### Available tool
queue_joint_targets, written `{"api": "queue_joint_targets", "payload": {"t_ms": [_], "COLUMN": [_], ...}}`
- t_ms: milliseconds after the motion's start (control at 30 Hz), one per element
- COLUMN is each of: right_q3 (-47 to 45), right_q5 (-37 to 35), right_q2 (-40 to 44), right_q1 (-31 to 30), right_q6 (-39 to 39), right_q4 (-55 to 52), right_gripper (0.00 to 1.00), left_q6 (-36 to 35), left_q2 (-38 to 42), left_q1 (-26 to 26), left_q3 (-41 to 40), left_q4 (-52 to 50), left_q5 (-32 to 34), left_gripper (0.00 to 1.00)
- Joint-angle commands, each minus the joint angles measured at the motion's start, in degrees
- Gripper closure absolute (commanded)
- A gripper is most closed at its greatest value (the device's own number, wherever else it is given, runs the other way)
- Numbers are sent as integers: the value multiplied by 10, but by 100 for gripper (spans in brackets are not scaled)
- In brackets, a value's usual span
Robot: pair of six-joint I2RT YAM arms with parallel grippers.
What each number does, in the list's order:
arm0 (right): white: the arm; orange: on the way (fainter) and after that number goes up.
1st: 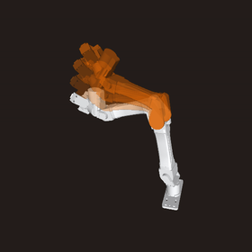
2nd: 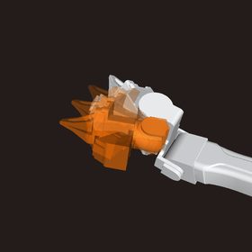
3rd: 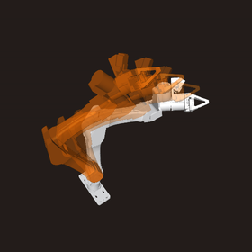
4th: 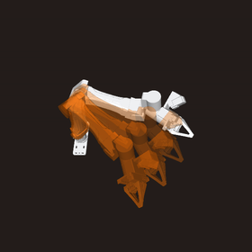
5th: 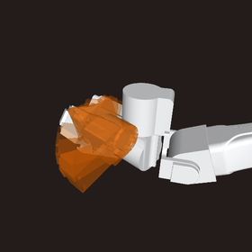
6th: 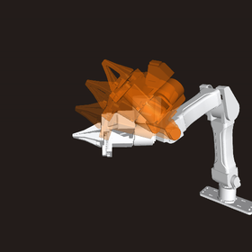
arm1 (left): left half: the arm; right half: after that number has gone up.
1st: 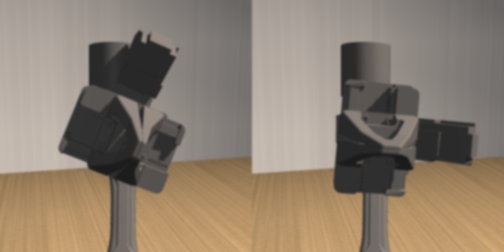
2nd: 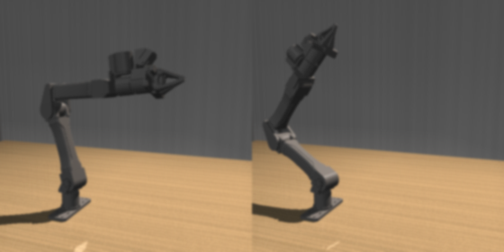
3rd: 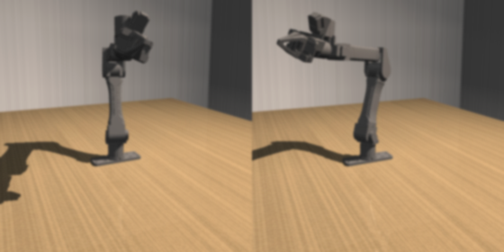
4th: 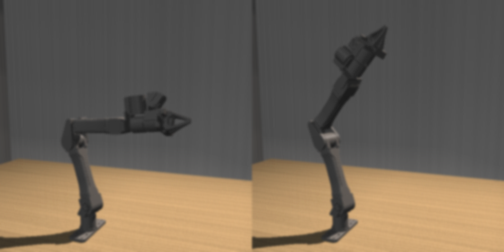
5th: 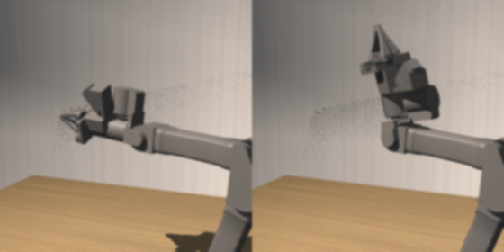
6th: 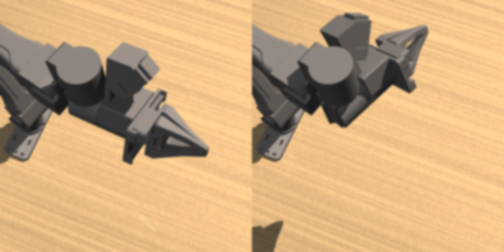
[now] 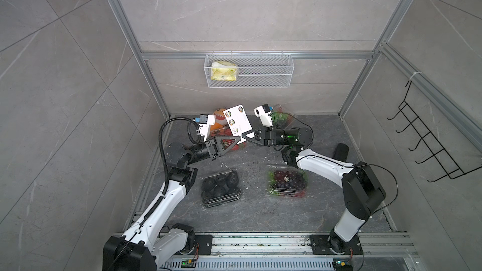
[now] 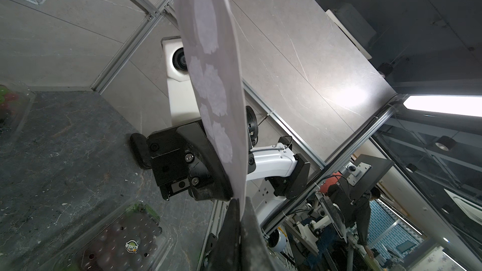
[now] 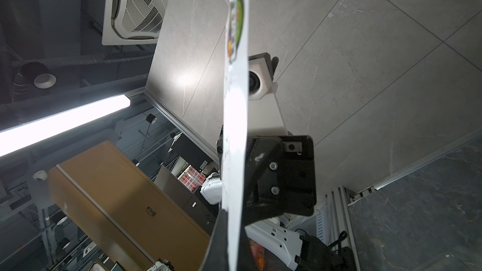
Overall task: Label fruit boxes
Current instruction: Adjust the label sticker.
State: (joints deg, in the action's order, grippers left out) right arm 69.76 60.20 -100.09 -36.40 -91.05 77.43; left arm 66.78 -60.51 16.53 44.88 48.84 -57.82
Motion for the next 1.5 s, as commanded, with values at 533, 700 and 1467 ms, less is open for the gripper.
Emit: {"api": "queue_joint_targets", "payload": {"t_ms": [533,700,1467], "right_q3": [16,3,47], "right_q5": [21,24,-161], "right_q2": [24,73,231], "right_q1": [-22,-10,3], "right_q6": [66,148,613], "right_q4": [-58,-165,-803], "right_gripper": [100,100,100], "left_q6": [-13,-53,-213], "left_q2": [8,21,89], "left_q1": [3,2,40], "left_q3": [16,24,69], "left_q4": [10,-62,-379], "left_q5": [-7,-13,78], "left_gripper": [100,72,87]}}
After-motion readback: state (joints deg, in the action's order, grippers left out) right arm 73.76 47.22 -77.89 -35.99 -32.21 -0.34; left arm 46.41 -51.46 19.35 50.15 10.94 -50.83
